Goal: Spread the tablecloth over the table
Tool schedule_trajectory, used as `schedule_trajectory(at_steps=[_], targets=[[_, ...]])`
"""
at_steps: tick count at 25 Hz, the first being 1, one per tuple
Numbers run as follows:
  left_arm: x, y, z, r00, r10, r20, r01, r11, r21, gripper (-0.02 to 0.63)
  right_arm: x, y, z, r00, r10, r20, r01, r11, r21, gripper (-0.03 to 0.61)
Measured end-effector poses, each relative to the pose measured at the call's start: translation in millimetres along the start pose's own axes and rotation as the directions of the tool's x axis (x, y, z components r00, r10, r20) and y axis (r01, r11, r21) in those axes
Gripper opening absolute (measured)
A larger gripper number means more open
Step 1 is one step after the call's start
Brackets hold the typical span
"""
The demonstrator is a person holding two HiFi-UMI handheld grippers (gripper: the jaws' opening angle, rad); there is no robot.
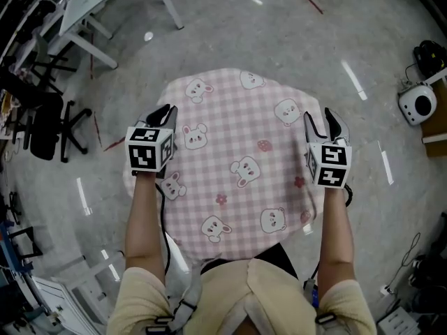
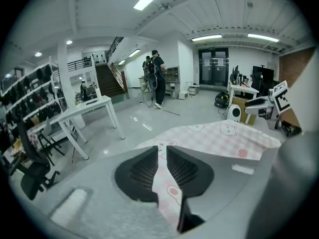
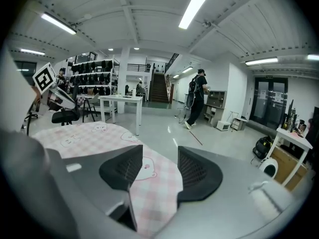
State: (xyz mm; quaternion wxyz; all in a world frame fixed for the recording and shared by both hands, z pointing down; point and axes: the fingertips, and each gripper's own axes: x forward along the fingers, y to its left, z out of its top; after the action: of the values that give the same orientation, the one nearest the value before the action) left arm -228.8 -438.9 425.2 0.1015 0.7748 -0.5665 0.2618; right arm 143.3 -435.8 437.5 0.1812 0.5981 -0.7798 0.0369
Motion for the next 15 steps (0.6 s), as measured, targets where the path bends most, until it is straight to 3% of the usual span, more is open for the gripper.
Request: schedule_trajectory(at_steps=[5, 15], targets=[[-44, 4, -8, 0.999, 0.032, 0.043, -0.031, 0.999, -0.02, 0.008, -36, 18, 7, 1.0, 0.021, 0.011, -0.021, 1.0, 0.011, 0.193], [-126, -2, -42, 0.993, 0.048, 0.106, -0.041, 0.997, -0.069, 0.006, -106, 52, 11, 0.998, 0.017, 0.056, -0.017, 1.0, 0.01, 0.085]])
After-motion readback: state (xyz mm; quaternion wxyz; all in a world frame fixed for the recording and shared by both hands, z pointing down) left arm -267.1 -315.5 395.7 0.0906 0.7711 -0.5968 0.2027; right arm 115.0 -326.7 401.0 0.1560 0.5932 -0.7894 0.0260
